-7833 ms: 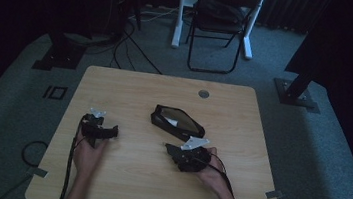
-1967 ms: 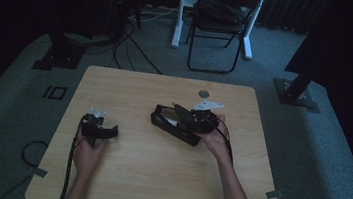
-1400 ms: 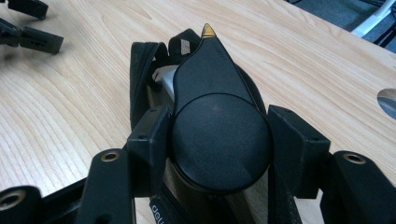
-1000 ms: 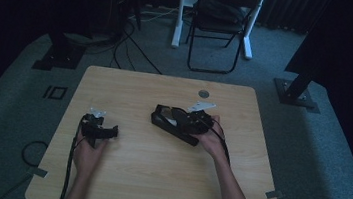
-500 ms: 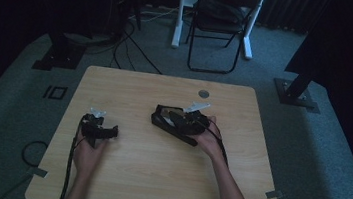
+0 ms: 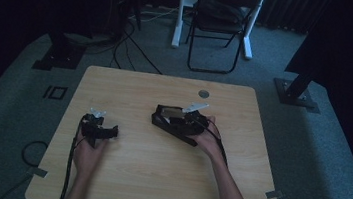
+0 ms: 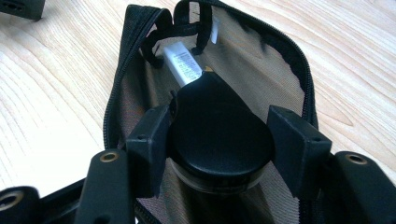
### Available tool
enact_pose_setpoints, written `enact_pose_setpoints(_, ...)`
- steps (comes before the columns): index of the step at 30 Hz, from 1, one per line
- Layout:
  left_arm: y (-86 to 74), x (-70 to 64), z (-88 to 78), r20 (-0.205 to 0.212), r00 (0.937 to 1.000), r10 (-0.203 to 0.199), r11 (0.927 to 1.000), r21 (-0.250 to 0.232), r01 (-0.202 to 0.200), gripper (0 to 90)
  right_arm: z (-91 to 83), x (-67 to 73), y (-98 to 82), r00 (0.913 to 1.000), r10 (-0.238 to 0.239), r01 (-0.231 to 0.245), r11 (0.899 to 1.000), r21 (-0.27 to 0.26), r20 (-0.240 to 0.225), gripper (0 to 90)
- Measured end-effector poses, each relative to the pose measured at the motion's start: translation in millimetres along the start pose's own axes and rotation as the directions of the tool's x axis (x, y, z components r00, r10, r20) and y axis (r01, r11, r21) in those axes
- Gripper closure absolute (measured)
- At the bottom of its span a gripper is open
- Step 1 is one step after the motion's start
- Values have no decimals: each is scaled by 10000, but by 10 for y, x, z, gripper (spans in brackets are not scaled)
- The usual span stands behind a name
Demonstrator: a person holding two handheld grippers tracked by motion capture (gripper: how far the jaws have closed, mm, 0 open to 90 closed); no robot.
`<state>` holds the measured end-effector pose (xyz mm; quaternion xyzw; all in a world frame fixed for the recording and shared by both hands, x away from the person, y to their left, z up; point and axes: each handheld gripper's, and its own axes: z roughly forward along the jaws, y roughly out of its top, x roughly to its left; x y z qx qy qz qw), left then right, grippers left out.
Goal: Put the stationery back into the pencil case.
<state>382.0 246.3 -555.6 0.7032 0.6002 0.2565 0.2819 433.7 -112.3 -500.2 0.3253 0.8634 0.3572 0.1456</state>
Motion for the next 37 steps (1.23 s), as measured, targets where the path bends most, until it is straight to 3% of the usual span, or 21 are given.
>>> enact_pose_setpoints(8, 0, 0, 0, 1, 10000, 0, 10000, 0, 0, 72, -15, 20, -1, 10000, 6, -6, 10000, -78, 22, 342)
enact_pose_setpoints(11, 0, -1, 1, -2, 10000, -16, 10000, -14, 16, 72, -61, 30, 6, 9998, 133, -139, 9992, -377, -162, 335)
enact_pose_setpoints(18, 0, -3, 2, 2, 10000, -38, 10000, -34, 38, 72, -300, 73, 29, 9998, 52, -80, 9917, -1286, -215, 386)
enact_pose_setpoints(25, 0, -1, 1, 3, 10000, -19, 10000, -20, 19, 72, -558, 94, -24, 9998, -134, 158, 9841, -1770, 148, 433)
enact_pose_setpoints(31, 0, 0, 0, 0, 10000, 0, 10000, -2, 0, 72, -705, 52, -147, 9990, -24, 104, 9829, -1838, 436, 430)
enact_pose_setpoints(37, 0, 0, 0, 0, 10000, 1, 10000, 5, -1, 72, -724, -78, -375, 9961, 476, -351, 9864, -1606, 747, 426)
